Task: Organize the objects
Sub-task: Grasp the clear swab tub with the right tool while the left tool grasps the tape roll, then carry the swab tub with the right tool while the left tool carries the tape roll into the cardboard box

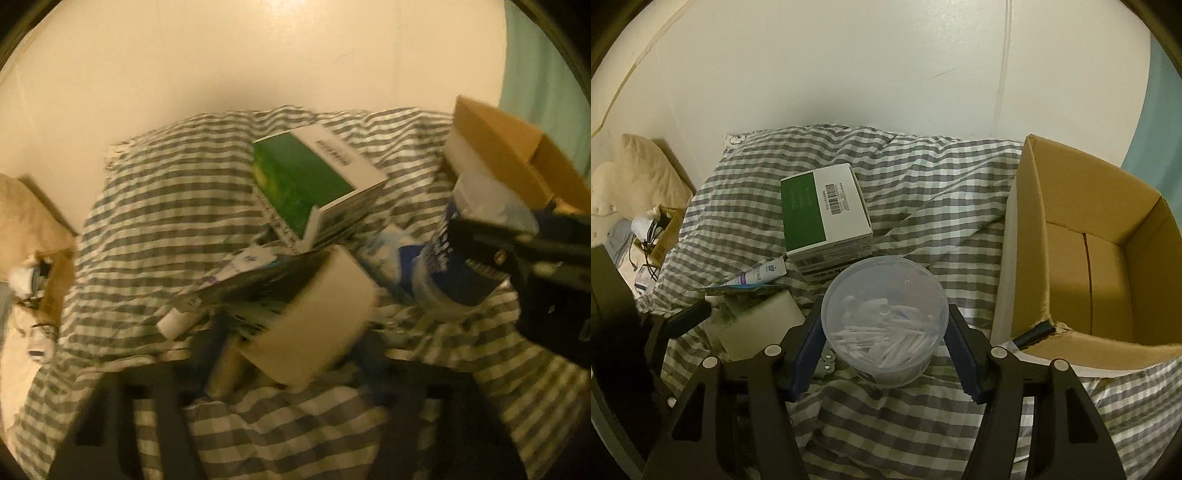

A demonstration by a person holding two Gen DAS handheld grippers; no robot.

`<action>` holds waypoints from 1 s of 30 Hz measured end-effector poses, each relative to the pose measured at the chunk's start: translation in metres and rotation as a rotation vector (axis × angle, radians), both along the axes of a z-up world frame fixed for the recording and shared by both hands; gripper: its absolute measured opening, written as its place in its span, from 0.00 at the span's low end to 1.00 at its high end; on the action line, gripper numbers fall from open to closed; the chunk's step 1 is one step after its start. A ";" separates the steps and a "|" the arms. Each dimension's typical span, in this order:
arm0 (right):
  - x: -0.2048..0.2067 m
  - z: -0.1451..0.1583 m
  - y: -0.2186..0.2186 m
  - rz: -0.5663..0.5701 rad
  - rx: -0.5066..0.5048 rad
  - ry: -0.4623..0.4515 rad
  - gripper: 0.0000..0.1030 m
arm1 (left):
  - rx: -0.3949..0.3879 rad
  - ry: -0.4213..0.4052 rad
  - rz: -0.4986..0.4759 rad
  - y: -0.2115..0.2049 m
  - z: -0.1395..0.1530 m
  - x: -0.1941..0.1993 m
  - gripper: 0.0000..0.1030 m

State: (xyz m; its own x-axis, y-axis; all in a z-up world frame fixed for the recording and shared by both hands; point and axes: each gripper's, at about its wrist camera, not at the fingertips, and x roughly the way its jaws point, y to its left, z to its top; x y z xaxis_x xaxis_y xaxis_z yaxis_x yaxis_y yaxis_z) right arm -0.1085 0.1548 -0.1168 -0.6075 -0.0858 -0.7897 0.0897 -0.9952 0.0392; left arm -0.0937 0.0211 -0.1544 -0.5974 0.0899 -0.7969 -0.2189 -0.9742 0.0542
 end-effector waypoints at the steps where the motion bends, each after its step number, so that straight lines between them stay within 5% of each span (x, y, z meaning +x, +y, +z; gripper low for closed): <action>1: 0.001 0.001 0.001 -0.001 -0.001 0.000 0.60 | 0.003 -0.003 0.000 -0.002 0.001 -0.001 0.47; 10: 0.020 0.025 0.009 -0.010 0.014 0.026 0.60 | 0.041 0.004 0.004 -0.013 0.038 0.014 0.37; 17: 0.052 0.074 0.010 -0.006 0.023 0.104 0.60 | 0.077 0.088 -0.017 -0.018 0.100 0.039 0.31; 23: 0.087 0.118 0.010 0.008 0.038 0.175 0.60 | 0.071 0.150 -0.039 -0.013 0.151 0.057 0.13; 30: 0.118 0.156 0.018 0.005 0.073 0.237 0.60 | 0.056 0.182 -0.057 0.004 0.183 0.069 0.11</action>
